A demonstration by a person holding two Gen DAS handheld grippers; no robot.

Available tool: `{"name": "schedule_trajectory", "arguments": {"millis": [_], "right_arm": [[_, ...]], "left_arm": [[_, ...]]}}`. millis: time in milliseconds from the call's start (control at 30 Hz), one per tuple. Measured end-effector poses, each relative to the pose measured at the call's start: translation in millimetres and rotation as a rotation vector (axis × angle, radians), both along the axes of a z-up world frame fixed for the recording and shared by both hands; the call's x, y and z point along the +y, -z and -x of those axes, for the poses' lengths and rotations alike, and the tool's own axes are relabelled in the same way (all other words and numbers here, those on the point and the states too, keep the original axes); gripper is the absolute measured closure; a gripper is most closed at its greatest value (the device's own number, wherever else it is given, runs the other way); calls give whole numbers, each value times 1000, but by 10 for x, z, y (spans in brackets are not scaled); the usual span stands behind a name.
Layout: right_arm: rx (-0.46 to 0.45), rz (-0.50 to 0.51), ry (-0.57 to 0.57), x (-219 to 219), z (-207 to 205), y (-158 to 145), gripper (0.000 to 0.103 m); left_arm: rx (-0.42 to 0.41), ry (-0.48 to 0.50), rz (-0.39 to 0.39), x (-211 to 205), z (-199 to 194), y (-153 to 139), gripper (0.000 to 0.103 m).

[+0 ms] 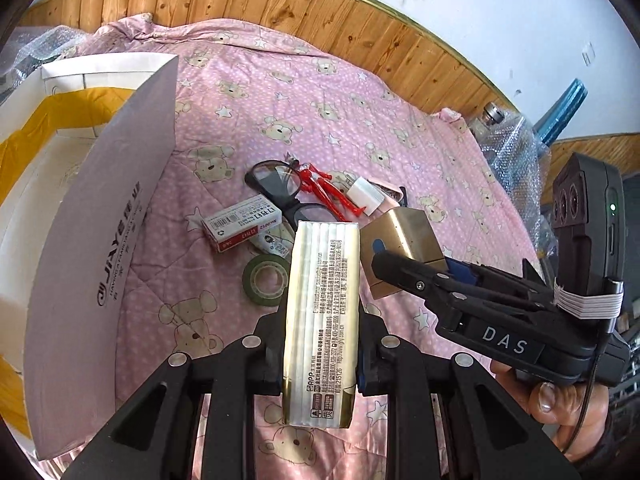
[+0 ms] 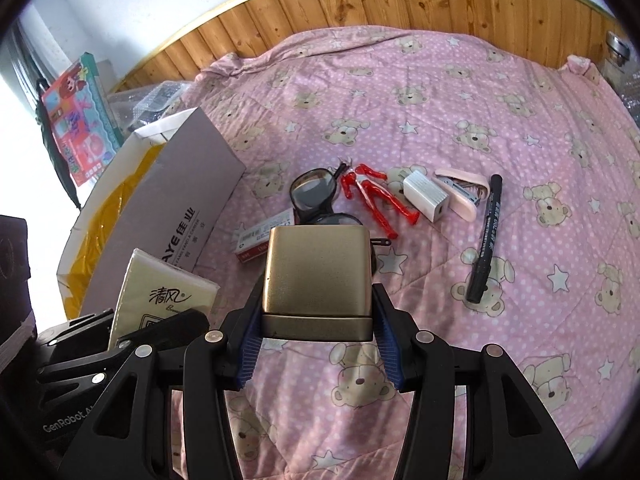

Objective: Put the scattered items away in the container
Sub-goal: 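Lift and carry the tissue pack and gold box over the yellow-lined white box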

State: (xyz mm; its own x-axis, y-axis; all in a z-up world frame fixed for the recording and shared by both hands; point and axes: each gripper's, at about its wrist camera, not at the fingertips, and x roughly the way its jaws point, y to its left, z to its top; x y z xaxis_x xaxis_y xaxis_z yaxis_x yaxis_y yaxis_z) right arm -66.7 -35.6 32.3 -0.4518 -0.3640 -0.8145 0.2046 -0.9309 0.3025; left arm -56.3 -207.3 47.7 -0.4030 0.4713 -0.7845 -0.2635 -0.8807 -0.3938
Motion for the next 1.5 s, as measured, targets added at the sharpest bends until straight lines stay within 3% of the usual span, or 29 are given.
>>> {"name": "schedule_trajectory", "arguments": {"millis": [900,1267,1500], "right_arm": [[92,-50,-114,-720,78,-568,50],[125,-66,-160,-1062,152,-762,50],[148,-64,-200,-1337,192,-888,50]], "left_arm": [[80,-95,-79,-644,29,-522,78],[90,-149,-110,-971,45,-605,78],[82,-208,-89,-1216,73,-617,78]]}}
